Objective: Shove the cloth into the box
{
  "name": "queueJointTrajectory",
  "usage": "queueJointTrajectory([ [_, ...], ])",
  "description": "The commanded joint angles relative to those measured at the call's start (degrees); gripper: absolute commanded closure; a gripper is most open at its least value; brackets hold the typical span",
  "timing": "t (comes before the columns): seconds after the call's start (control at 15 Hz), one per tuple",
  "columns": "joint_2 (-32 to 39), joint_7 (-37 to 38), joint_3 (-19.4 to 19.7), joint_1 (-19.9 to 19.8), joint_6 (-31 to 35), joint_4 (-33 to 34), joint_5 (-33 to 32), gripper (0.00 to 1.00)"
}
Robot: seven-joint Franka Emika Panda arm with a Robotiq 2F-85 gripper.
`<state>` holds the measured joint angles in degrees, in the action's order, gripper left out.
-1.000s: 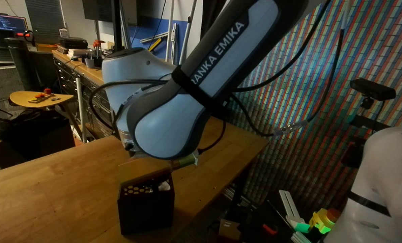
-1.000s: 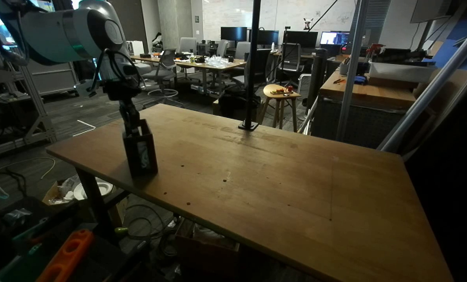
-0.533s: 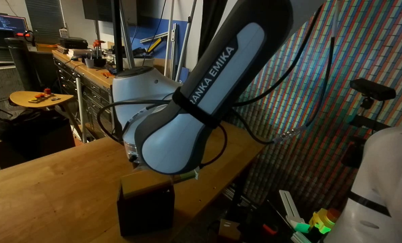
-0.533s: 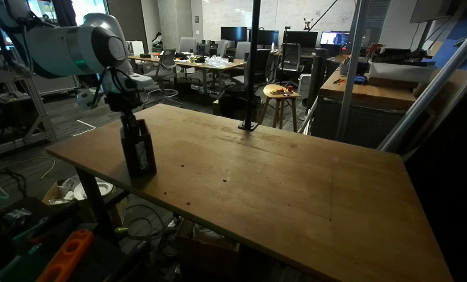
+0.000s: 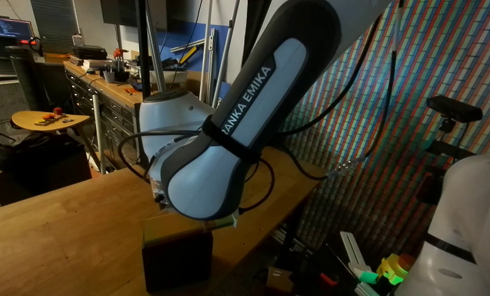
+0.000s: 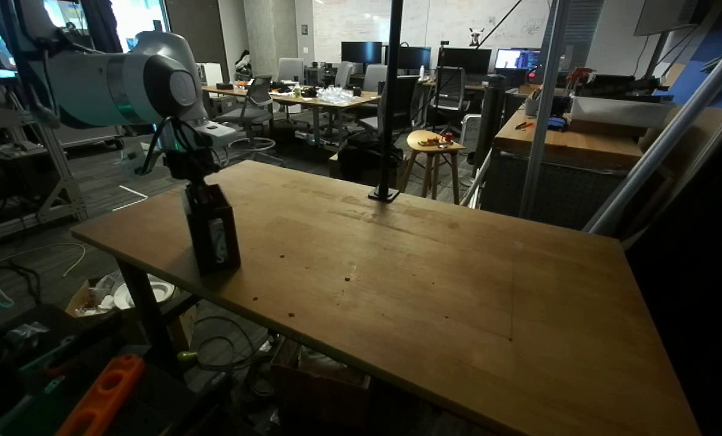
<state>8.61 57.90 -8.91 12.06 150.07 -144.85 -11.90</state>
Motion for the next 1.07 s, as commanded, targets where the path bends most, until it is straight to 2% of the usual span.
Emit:
queueJointTrajectory([
  [0.0,2.23,-1.17,0.17,1.04,1.96,0.32,2.17,1.0],
  [0.47,5.08,-3.36,-0.51,1.84,2.72,0.91,5.02,1.0],
  [1.0,4.08,-4.24,-1.2,2.81,0.73,0.94,7.52,1.0],
])
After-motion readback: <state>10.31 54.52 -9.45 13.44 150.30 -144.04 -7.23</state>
